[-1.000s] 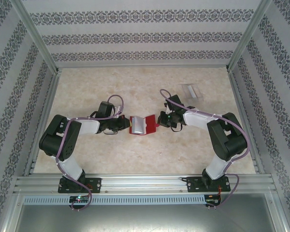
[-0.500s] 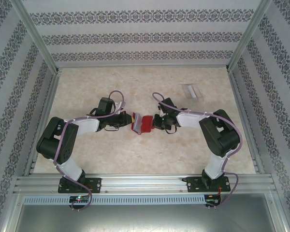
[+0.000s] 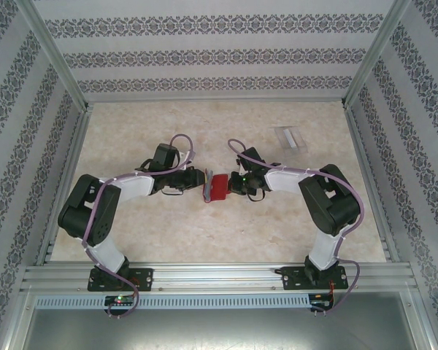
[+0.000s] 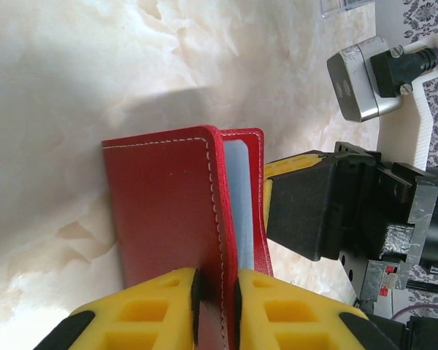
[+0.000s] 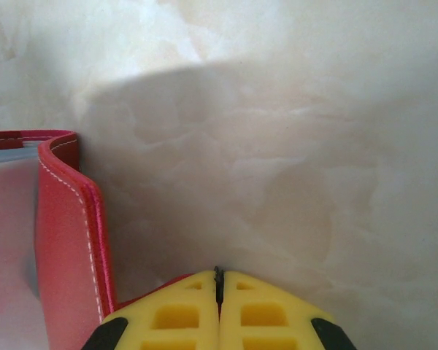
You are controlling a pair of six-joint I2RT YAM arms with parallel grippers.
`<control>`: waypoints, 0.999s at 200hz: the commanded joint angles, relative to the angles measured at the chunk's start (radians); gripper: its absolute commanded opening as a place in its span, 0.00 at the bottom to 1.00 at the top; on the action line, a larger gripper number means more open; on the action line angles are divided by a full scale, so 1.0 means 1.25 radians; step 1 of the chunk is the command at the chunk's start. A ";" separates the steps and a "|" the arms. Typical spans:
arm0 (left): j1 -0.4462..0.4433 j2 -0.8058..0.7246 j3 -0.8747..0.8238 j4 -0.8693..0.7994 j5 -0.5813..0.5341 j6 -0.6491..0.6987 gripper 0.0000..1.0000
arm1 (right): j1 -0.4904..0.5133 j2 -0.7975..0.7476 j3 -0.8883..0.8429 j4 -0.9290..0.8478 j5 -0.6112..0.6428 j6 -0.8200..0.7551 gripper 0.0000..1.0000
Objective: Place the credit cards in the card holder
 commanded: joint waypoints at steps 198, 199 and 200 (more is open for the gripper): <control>-0.025 0.077 0.014 -0.012 -0.008 0.029 0.00 | -0.048 0.015 -0.037 0.056 -0.113 0.017 0.19; -0.024 0.077 0.014 -0.013 -0.007 0.029 0.00 | -0.049 0.014 -0.038 0.057 -0.114 0.018 0.19; -0.024 0.077 0.014 -0.012 -0.007 0.028 0.00 | -0.050 0.013 -0.038 0.058 -0.114 0.019 0.19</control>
